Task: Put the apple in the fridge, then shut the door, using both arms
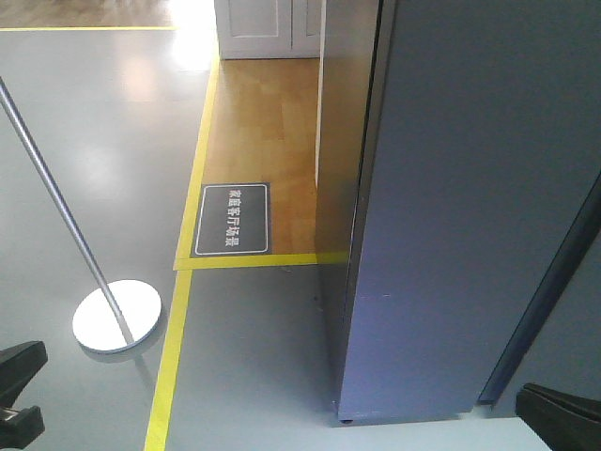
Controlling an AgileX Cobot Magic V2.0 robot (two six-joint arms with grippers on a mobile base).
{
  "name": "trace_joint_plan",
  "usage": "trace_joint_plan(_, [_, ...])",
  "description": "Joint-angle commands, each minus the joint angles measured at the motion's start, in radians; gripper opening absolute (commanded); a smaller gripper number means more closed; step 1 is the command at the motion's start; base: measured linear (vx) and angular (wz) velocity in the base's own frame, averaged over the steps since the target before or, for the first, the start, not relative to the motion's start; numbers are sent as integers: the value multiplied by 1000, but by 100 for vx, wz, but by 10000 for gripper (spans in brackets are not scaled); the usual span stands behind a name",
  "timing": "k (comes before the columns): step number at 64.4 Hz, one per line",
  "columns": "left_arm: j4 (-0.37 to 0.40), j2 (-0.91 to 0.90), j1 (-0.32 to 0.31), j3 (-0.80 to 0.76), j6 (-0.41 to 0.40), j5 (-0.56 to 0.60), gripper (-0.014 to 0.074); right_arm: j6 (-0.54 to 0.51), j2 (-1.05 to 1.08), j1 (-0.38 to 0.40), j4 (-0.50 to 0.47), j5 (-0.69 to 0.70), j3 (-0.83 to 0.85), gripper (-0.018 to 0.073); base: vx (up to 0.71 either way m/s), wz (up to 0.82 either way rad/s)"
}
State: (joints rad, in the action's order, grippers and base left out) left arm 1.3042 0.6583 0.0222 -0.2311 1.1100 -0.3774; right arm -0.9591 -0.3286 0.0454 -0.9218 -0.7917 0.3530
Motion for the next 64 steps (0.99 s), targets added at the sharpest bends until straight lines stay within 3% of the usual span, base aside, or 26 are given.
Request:
trace_joint_plan(1, [24,-2,-5,-28,1,18,-6,-8,-7,2,-38,37,27,-6,0,0])
trace_joint_plan(15, [26,-2,-5,-28,-32,24,-6,-8,-7,2,-38,37,27,-6,0,0])
trace_joint_plan(22, [-12,-9,-5,-28,-117,30,-6,-8,-7,2,-38,37,27,-6,0,0])
trace_joint_plan(27, [-131,-29,-5,-28,-266,43,-6,-8,-7,2,-38,37,27,-6,0,0])
trace_joint_plan(36, [-460,-97,-5,-28,-687,72,-6,-8,-7,2,-38,37,27,-6,0,0])
trace_joint_plan(45, [-726,-195,-5,-28,-974,111,-6,-8,-7,2,-38,37,27,-6,0,0])
trace_joint_plan(49, [-825,-242,-5,-28,-1028,121,-6,-8,-7,2,-38,37,27,-6,0,0])
trace_joint_plan(55, [-941,-310,-5,-20,-1046,127,-6,-8,-7,2,-38,37,27,-6,0,0])
trace_joint_plan(64, [-986,-443,-5,52,-1046,194,-6,-8,-7,2,-38,37,27,-6,0,0])
